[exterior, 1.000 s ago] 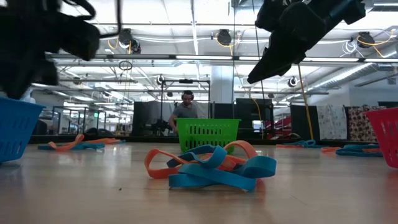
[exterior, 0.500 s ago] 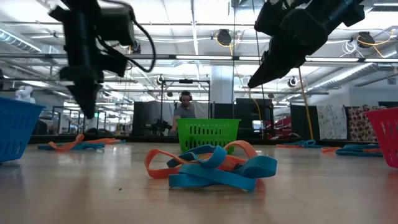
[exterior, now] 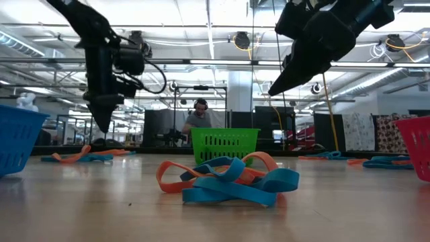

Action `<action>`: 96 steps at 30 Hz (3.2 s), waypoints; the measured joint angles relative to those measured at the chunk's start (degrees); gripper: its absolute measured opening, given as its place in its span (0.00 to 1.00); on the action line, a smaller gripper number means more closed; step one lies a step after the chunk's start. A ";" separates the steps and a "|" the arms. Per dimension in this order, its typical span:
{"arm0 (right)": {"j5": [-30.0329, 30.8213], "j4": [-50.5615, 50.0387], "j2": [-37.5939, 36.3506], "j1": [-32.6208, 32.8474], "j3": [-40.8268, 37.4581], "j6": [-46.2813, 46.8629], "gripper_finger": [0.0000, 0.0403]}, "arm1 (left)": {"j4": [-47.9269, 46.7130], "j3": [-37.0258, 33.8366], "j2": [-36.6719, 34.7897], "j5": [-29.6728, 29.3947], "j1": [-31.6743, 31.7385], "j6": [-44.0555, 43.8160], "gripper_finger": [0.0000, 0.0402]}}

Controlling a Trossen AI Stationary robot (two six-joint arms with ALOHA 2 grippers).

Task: Sort rubber bands into baskets
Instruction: Put the orange rubber band into the blue bin

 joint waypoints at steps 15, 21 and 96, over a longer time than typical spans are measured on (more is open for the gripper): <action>-0.01 -0.17 0.00 0.00 0.00 -0.63 0.32 | 9.24 -0.04 12.68 3.77 7.22 3.93 0.26; 0.00 -0.17 0.00 0.00 0.00 -0.86 0.32 | 9.92 0.20 15.93 3.49 7.22 5.69 0.26; -0.02 0.28 0.04 -0.01 0.04 -2.65 0.32 | 7.97 -0.04 6.65 2.81 -3.67 3.95 0.15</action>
